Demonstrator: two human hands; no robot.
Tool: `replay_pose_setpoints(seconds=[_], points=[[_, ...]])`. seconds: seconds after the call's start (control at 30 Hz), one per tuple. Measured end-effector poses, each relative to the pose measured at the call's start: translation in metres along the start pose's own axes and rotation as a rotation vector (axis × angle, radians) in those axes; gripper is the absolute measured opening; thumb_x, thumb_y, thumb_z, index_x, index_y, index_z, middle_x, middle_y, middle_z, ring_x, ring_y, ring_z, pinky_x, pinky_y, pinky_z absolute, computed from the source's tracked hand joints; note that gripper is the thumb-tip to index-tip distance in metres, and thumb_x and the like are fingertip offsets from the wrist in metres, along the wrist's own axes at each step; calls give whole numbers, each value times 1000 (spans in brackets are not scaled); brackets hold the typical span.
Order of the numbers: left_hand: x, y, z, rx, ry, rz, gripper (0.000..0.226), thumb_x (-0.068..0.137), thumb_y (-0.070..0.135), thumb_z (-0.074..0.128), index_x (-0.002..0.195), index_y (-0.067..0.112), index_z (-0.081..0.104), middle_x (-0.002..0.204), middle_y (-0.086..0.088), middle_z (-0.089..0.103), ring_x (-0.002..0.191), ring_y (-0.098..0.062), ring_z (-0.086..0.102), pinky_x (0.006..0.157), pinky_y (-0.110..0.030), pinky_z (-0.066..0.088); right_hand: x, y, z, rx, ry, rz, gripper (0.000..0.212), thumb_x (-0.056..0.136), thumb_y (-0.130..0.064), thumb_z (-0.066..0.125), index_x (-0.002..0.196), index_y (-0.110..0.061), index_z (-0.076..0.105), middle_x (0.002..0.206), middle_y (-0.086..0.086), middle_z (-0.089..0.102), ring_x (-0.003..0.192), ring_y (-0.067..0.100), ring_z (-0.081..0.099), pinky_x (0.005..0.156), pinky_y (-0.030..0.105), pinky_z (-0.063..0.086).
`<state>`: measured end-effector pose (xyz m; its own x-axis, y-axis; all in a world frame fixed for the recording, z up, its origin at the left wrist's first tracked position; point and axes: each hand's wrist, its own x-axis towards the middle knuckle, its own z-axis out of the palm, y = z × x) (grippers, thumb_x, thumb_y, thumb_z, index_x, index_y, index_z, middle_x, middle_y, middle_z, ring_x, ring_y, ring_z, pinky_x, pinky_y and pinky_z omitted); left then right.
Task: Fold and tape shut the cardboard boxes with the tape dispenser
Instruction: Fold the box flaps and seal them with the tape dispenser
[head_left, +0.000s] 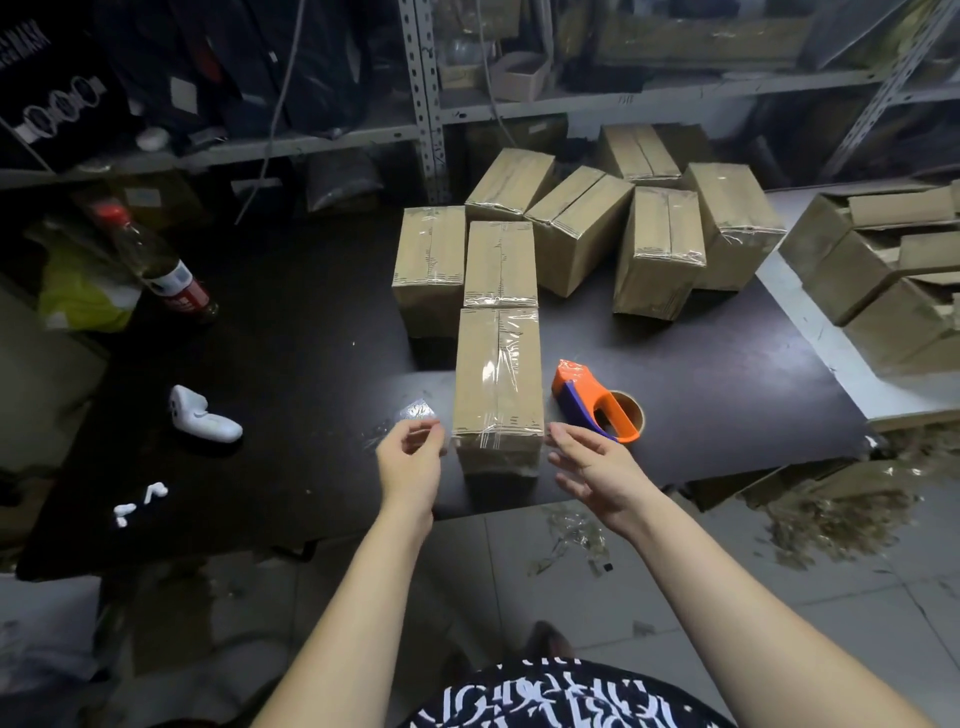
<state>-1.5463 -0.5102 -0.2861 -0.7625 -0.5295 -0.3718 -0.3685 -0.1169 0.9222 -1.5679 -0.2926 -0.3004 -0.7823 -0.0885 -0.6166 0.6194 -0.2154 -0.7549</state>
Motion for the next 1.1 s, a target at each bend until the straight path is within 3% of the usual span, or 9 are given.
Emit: replay_pose_setpoints(seconds=[0.1,0.23,0.37,0.47,0.6,0.8,0.97,1.1], points=[[2,6,-7,117,-31,230,12,91,0,73,97,10,78,94,0,77,88,-12,72,81,-18,58,-2,1,-1,-105,99,-276,20,85,-17,84,105,-19,80,107,2,79,103,17,73,85,28,58],[3,3,-9,221,-138,344,16,89,-2,75,90,12,81,86,4,78,83,-10,72,79,-16,56,-7,-2,2,-259,140,-480,12,84,-12,86,93,-20,82,95,-7,79,94,6,72,77,15,54],[8,-2,-19,280,-206,503,18,87,-8,75,93,8,81,92,0,77,85,-15,72,81,-21,56,-13,-4,-1,-402,75,-578,16,86,-7,83,98,-17,81,97,-8,80,96,8,74,87,22,59],[14,-1,-27,411,-285,640,22,83,-2,81,94,17,83,103,8,70,88,-15,67,77,-24,57,-15,-4,-3,-509,32,-690,21,85,-3,82,100,-17,79,100,-6,78,98,14,74,89,28,60],[18,2,-27,484,-342,725,19,82,5,85,90,22,84,107,11,67,87,-15,64,72,-30,55,-15,-6,-2,-675,43,-885,21,83,2,81,96,-15,80,101,-8,74,98,12,70,87,25,59],[21,-2,-20,505,-336,866,12,81,4,85,87,14,83,102,5,68,89,-12,65,59,-29,45,-11,-3,-3,-721,75,-881,11,82,-8,87,88,-16,83,103,-10,69,100,12,66,81,22,57],[15,-7,-12,487,-285,927,11,82,-3,82,76,5,78,104,-4,69,88,-6,65,71,-7,41,-7,-2,-6,-706,115,-895,9,82,-9,86,85,-16,83,101,-10,70,96,13,68,79,23,57],[11,-15,-8,470,-261,966,12,84,-5,79,76,2,75,108,-5,68,87,-4,65,72,-16,50,-7,-2,-11,-707,127,-908,16,83,-10,85,83,-25,80,102,-12,69,98,16,69,79,26,57]])
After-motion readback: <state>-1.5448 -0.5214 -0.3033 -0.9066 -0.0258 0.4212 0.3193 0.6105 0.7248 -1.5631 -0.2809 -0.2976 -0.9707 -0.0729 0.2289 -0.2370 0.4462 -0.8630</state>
